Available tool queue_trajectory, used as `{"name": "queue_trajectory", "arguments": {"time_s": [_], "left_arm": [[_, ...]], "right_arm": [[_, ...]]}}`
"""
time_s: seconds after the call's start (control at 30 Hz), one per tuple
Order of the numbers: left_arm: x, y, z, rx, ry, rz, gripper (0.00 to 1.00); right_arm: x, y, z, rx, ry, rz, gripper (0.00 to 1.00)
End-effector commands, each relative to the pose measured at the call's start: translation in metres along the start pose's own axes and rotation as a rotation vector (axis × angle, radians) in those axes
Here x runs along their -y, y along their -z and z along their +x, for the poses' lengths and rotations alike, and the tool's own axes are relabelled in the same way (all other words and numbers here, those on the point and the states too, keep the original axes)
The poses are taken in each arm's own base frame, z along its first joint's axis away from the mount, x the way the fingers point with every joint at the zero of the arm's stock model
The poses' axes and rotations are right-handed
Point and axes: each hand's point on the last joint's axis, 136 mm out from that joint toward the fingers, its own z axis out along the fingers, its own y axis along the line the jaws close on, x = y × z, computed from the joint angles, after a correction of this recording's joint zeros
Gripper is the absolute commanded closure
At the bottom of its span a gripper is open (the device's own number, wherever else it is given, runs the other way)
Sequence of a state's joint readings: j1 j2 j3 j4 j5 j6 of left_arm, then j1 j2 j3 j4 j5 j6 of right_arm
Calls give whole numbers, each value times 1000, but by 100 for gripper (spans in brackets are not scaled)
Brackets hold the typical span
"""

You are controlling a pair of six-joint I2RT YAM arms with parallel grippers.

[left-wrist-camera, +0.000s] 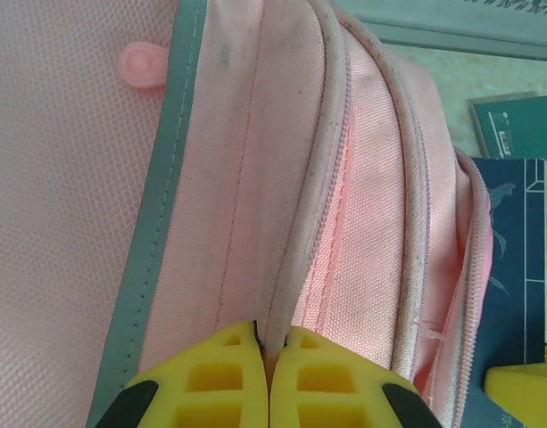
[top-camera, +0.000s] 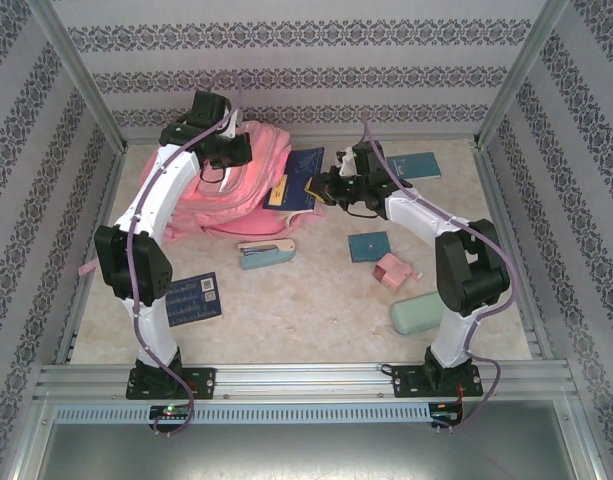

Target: Pack books, pencil case, and school supplies into a backpack

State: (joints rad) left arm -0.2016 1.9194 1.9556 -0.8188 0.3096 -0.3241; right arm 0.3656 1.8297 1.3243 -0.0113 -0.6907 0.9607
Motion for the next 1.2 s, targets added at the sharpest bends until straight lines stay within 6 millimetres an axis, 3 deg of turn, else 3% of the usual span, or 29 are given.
{"name": "queue_trajectory", "arguments": {"time_s": [0.0, 0.2, 0.4, 0.67, 1.03, 1.17], "left_arm": [[29, 24, -21, 90, 34, 154, 100], [33, 47, -44, 131, 124, 302, 100], [34, 69, -63, 160, 175, 435, 100], [38, 84, -63, 152, 168, 439, 100], [51, 98, -57, 133, 170, 473, 100], [54, 99, -50, 122, 165, 478, 100]], "right_arm": [[-28, -3, -5, 9, 36, -84, 100], [-55, -11, -7, 31, 75, -141, 100], [-59, -47, -6, 18, 75, -170, 100], [-68, -107, -4, 13, 65, -250, 100], [-100, -164, -23, 85, 5, -410, 100], [-96, -193, -21, 84, -11, -388, 100]]}}
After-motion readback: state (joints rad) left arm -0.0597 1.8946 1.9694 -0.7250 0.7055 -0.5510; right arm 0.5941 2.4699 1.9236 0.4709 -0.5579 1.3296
